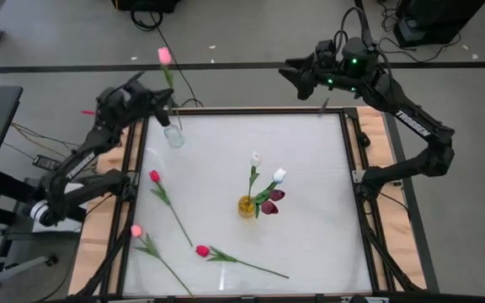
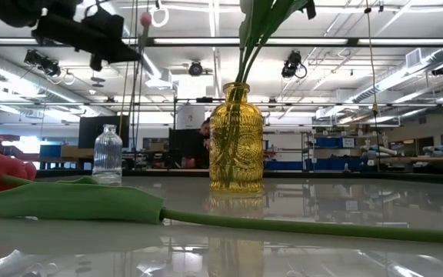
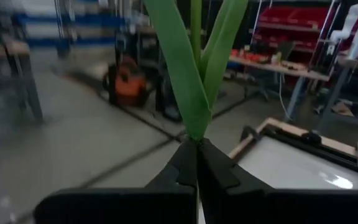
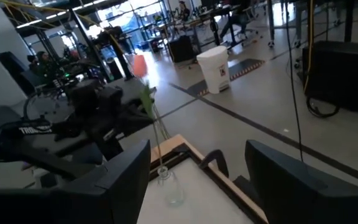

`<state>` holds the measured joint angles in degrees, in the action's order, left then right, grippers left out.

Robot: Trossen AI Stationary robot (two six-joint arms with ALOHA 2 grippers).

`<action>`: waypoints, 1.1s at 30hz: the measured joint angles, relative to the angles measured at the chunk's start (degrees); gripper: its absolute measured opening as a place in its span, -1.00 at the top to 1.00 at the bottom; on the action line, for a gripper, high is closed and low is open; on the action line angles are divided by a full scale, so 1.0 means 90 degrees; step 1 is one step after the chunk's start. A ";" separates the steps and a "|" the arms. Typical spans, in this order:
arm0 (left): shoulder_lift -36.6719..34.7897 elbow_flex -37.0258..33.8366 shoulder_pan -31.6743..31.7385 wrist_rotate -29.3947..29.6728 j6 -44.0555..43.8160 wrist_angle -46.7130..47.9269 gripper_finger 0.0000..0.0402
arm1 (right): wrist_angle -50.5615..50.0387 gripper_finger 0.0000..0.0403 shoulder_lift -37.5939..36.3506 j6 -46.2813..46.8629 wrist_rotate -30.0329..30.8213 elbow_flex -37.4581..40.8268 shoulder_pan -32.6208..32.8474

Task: Sort flowers into vase by color
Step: Put the top pink tulip into the transparent flower vase

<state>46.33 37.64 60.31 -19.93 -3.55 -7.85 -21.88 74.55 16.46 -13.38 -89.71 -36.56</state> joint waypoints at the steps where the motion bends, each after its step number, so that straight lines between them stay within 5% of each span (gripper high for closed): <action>1: -0.0155 -0.0129 -0.0001 0.0022 0.0106 -0.0181 0.98 | -0.0012 -0.34 0.0020 0.0031 -0.0016 0.0000 0.0000; 11: -0.1027 -0.0504 0.0000 0.0617 0.0634 -0.0079 0.98 | -0.0003 -0.33 0.0148 0.0111 -0.0045 0.0000 0.0123; 24: -0.1236 -0.0504 0.0294 0.0812 0.0821 0.0594 0.98 | -0.0001 -0.33 0.0145 0.0181 -0.0139 0.0000 0.0138; 33: -0.1234 -0.0764 0.0294 0.1304 0.0036 0.1066 0.93 | -0.0002 -0.33 0.0145 0.0181 -0.0141 0.0000 0.0138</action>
<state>35.22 30.76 62.96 -8.20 -3.22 1.75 -21.90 75.85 18.09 -14.66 -89.71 -35.31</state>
